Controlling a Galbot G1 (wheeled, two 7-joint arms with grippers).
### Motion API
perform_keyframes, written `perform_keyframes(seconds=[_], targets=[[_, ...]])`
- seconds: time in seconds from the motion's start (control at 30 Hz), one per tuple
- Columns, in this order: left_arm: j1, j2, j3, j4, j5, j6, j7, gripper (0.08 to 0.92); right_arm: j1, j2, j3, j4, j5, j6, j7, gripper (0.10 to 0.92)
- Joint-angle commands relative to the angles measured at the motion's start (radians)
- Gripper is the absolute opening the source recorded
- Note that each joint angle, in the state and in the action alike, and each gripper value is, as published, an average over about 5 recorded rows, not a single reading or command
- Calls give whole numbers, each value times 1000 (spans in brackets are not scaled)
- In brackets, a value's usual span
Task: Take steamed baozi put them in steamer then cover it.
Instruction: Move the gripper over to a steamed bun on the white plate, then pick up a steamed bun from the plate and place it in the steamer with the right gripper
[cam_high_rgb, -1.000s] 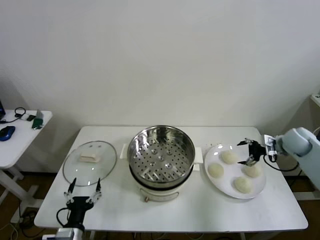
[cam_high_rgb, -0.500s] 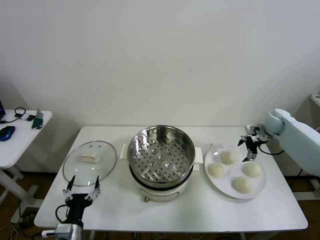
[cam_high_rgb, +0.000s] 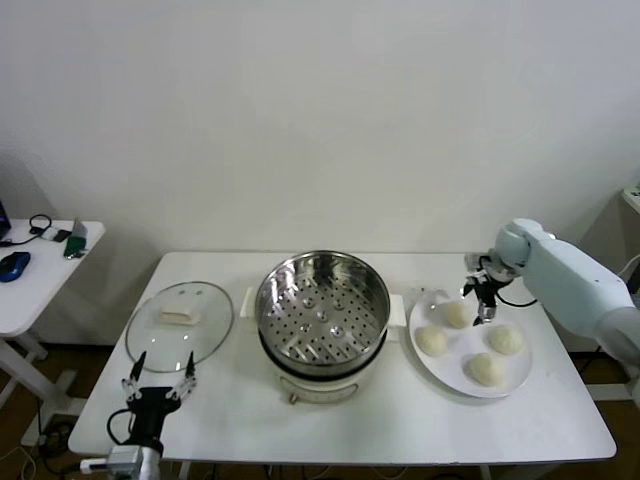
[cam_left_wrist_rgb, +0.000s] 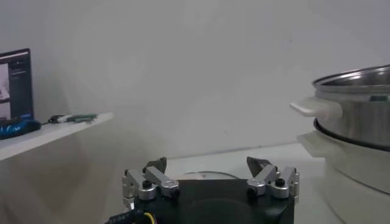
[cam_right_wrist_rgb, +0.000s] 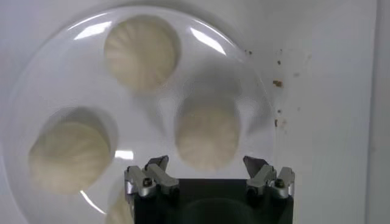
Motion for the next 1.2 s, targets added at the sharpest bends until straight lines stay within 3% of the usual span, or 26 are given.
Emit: perform_keyframes(seconds=[0.03,0.4,0.6,0.8,1.2], targets=[[0,-1,-1,1,-1,2,-1,823,-3,58,14,-70,-29,9,7,823],[9,-1,-9,-1,-1,0,-4,823,-12,80,29,-97,-52,28,1,819],[11,-2,-9,-1,-1,0,-6,823,-12,82,33,-102,-60,36,-1,726],[13,-3,-11,0,-1,0,-8,823,-8,76,37,-101,-65,43,-4,697],[19,-2,-15,-6,-6,0,-10,823,167,43,-117,12,-2,125,-53,687]])
